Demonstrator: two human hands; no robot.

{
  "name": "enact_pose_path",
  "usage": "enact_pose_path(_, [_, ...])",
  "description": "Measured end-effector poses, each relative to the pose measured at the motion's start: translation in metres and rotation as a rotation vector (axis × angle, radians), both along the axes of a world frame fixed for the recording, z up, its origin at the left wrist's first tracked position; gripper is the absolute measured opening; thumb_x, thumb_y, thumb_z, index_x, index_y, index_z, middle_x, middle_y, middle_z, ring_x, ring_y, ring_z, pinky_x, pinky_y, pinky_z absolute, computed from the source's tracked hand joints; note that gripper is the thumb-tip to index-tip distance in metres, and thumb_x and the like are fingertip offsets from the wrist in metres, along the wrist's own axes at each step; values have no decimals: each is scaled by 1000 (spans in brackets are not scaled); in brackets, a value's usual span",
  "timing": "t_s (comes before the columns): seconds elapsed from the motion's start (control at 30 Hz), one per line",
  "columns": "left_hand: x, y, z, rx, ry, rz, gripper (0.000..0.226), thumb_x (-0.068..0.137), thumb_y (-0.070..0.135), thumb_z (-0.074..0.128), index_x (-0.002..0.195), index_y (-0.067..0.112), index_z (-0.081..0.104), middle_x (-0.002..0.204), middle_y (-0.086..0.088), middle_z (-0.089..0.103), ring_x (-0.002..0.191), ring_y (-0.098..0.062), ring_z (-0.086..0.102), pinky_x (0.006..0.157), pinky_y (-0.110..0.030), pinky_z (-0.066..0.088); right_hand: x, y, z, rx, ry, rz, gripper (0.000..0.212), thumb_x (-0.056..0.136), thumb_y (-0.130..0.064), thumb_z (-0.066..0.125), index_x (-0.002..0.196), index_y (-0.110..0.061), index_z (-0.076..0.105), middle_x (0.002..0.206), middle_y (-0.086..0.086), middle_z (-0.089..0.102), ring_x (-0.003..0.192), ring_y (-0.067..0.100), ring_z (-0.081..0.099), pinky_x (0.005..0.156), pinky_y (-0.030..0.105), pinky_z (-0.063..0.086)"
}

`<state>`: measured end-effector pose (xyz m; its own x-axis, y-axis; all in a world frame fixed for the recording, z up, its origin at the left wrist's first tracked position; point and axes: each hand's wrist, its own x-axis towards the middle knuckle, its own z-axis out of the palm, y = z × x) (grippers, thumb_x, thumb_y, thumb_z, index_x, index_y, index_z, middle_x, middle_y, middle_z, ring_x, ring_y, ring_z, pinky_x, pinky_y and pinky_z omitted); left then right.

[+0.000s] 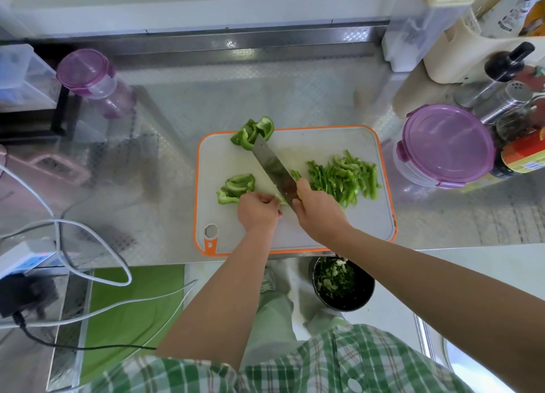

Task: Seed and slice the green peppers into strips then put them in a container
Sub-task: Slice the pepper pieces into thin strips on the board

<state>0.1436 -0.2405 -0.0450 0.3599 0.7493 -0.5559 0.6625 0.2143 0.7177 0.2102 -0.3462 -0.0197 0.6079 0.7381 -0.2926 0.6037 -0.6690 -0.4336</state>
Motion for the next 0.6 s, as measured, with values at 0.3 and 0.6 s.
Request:
enact_pose_path(0.3, [0,1,-4,19,19,-10,29,83,4,69,59,19,61,71,-12,72,68,-28,72,76,-42,59,-1,-1,7,-94,-43,86,12,97,-14,40,107,-10,36,69,3,47,57,26,45,43,31,24])
enact_pose_path(0.6, [1,0,-8,109,45,-42,34,78,4,67,50,22,58,66,-9,71,69,-32,70,70,-41,58,-5,13,-1,-146,-73,80,14,96,-11,41,109,-10,35,71,4,47,60,28,46,43,31,23])
